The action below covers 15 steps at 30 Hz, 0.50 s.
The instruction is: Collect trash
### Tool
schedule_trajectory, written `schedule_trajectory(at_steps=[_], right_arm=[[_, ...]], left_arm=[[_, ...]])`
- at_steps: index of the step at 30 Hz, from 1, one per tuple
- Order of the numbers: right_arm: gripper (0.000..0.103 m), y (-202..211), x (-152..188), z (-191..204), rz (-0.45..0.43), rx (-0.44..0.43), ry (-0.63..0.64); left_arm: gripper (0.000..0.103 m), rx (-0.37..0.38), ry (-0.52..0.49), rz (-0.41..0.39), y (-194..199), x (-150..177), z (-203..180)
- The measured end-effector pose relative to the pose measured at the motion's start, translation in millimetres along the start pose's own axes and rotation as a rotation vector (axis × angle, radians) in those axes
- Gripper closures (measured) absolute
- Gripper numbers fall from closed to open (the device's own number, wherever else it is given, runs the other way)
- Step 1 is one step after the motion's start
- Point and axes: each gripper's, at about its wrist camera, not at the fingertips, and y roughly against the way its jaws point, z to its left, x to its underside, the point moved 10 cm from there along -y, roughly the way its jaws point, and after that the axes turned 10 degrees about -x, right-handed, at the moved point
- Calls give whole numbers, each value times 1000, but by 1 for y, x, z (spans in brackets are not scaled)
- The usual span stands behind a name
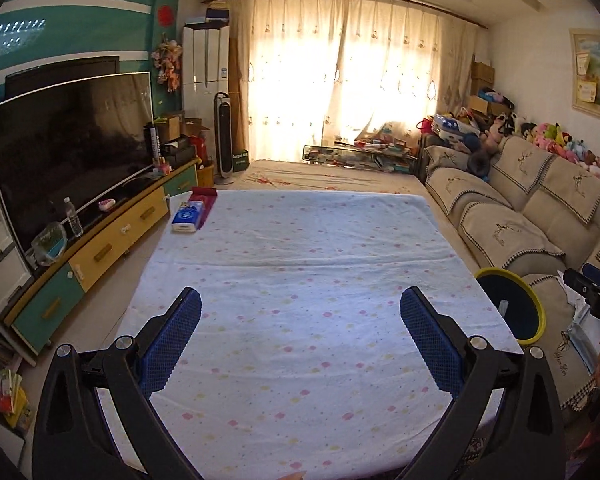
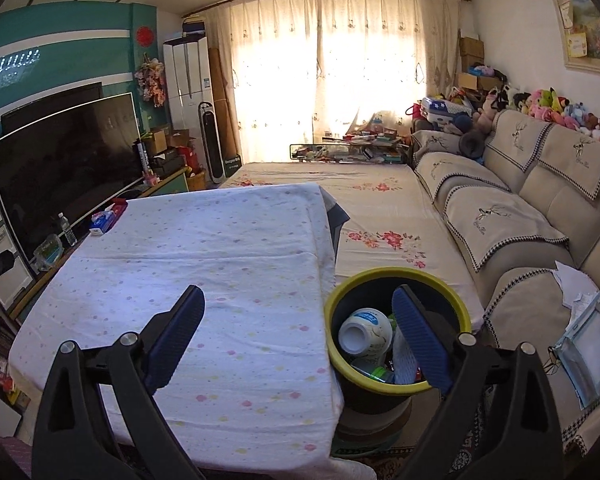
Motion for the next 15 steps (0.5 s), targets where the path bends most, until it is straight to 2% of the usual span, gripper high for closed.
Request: schedule_trajectory(at_steps=[5,15], right_arm=[[12,9,1,26,-7,-19,39],[12,13,7,40,-3,-30,51]], left_arm=[[5,-21,26,-27,23,10,27],[5,-34,26,-49,49,17,32]])
